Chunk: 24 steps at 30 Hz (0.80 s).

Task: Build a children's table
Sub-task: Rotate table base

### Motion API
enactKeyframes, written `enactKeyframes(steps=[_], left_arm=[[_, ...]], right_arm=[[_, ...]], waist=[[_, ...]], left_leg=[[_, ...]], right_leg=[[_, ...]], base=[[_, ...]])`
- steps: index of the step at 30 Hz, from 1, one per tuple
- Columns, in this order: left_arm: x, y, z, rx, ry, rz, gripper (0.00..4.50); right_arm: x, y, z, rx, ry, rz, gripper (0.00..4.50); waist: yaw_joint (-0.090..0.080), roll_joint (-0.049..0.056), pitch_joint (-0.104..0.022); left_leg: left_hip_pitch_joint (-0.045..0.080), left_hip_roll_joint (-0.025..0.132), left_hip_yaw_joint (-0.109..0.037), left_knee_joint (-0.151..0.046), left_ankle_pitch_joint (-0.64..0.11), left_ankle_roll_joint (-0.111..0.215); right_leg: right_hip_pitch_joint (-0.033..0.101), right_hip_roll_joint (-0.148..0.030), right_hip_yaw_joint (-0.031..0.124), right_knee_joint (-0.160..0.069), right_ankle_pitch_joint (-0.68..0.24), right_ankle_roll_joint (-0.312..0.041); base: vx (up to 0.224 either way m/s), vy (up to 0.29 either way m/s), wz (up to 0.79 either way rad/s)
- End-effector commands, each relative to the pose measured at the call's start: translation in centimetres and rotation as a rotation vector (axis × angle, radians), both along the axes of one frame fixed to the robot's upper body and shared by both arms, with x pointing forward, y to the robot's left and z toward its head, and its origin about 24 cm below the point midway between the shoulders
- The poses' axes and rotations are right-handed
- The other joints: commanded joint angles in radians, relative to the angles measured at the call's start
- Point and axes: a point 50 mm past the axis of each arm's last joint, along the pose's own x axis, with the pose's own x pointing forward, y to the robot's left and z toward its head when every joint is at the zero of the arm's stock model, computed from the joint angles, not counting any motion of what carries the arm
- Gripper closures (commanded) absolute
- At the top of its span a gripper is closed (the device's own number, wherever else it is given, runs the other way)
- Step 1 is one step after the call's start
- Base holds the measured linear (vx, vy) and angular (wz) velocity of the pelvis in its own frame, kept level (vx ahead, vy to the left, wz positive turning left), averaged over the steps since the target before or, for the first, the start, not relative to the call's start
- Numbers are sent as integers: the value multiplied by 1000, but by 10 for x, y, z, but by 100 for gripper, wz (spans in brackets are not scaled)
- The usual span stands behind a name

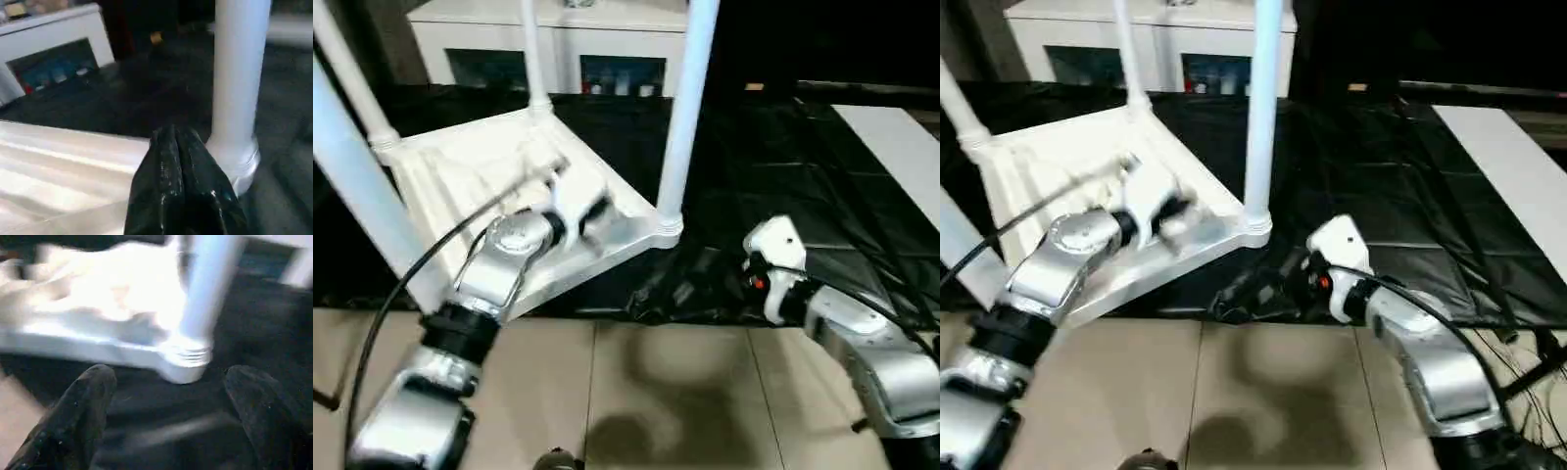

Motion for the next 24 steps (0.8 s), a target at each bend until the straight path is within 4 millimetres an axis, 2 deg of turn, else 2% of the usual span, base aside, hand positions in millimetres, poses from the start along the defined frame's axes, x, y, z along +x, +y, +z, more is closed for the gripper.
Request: enactKeyframes(steps=[1, 2, 3, 4, 5, 6, 7, 9, 12, 14, 15, 16, 17, 19, 20, 21, 22, 24], left_arm=[[-18, 0, -4, -69, -8, 37, 444], [-25, 1, -7, -47, -41, 74, 444], [-29, 2, -11, -43, -39, 96, 444], [-41, 5, -20, -23, -22, 156, 444], [-41, 5, -20, -22, -18, 160, 444], [-52, 9, -25, -22, -33, 204, 444], [-52, 9, -25, -22, -34, 205, 444], [-67, 20, -29, 21, -97, 283, 444], [-75, 27, -31, 41, -76, 334, 444], [-83, 24, -32, 1, -48, 269, 444], [-92, 18, -32, -51, -23, 176, 444], [-102, 12, -35, -71, 6, 67, 444], [-111, 10, -37, -65, 19, -19, 444], [-123, 14, -40, -75, 58, -118, 444], [-137, 26, -43, -66, 101, -204, 444], [-143, 33, -44, -58, 123, -237, 444], [-150, 41, -47, -33, 177, -279, 444], [-163, 61, -52, 43, 276, -327, 444]], right_arm=[[-4, -8, 2, 9, -15, -112, 50], [-7, -7, 0, 14, -10, -126, 50], [-8, -7, -2, 7, -7, -129, 50], [-14, -5, -7, -6, 9, -129, 50], [-14, -5, -7, -7, 11, -129, 50], [-18, -2, -12, -16, 19, -122, 50], [-18, -2, -12, -16, 19, -122, 50], [-22, 4, -15, -5, 22, -100, 50], [-20, 7, -14, 8, 22, -106, 50], [-19, 9, -13, 5, 20, -100, 50], [-19, 9, -13, 5, 21, -91, 50], [-18, 10, -12, 6, 20, -77, 50], [-18, 10, -12, 8, 19, -67, 50], [-17, 9, -11, 6, 20, -61, 50], [-17, 8, -10, 3, 20, -52, 50], [-17, 7, -10, 3, 20, -46, 50], [-17, 7, -9, 5, 22, -38, 50], [-18, 7, -9, -1, 23, -18, 50]], waist=[[-2, -7, -60], [-6, -11, -61], [-6, -8, -64], [-9, -10, -64], [-12, -8, -64], [-16, -10, -65], [-16, -8, -63], [-19, -6, -58], [-22, -5, -54], [-22, -4, -50], [-18, -5, -50], [-18, -4, -48], [-18, -10, -47], [-21, -4, -45], [-19, -6, -44], [-18, -3, -47], [-25, -6, -40], [-24, -2, -40]], left_leg=[[14, 31, -7, -79, -224, -3], [12, 30, -4, -78, -195, 11], [12, 31, -6, -78, -180, 14], [13, 29, -2, -77, -172, 16], [13, 33, -4, -78, -151, 26], [14, 29, -2, -78, -148, 30], [12, 30, -3, -77, -145, 32], [11, 33, -6, -83, -177, 26], [20, 36, -6, -89, -247, 9], [21, 34, -5, -92, -272, -2], [23, 35, -6, -91, -279, -9], [19, 35, -7, -94, -280, -14], [19, 35, -5, -95, -289, -14], [21, 34, -4, -97, -316, -22], [23, 33, -3, -96, -320, -24], [18, 31, -7, -98, -313, -27], [17, 30, -4, -103, -331, -31], [24, 28, -4, -102, -349, -34]], right_leg=[[30, -70, 35, -96, -66, -206], [30, -66, 38, -99, -44, -186], [33, -65, 36, -98, -30, -177], [31, -61, 37, -101, -21, -169], [35, -63, 36, -100, 25, -160], [33, -59, 35, -103, 21, -152], [33, -60, 34, -104, 19, -148], [31, -61, 34, -110, -20, -139], [22, -59, 35, -114, -106, -128], [17, -59, 37, -120, -163, -117], [15, -65, 39, -120, -192, -116], [13, -64, 39, -121, -204, -110], [10, -63, 40, -123, -215, -104], [3, -57, 42, -123, -232, -89], [2, -59, 42, -124, -240, -87], [5, -61, 41, -119, -240, -85], [3, -53, 40, -122, -253, -78], [-3, -55, 43, -123, -275, -76]], base=[[0, 0, 0], [0, 0, 0], [0, 0, 0], [0, 0, 0], [0, 0, 0], [0, 0, 0], [0, 0, 0], [0, 0, 0], [0, 0, 0], [0, 0, 0], [0, 0, 0], [0, 0, 0], [0, 0, 0], [0, 0, 0], [0, 0, 0], [0, 0, 0], [0, 0, 0], [0, 0, 0]])
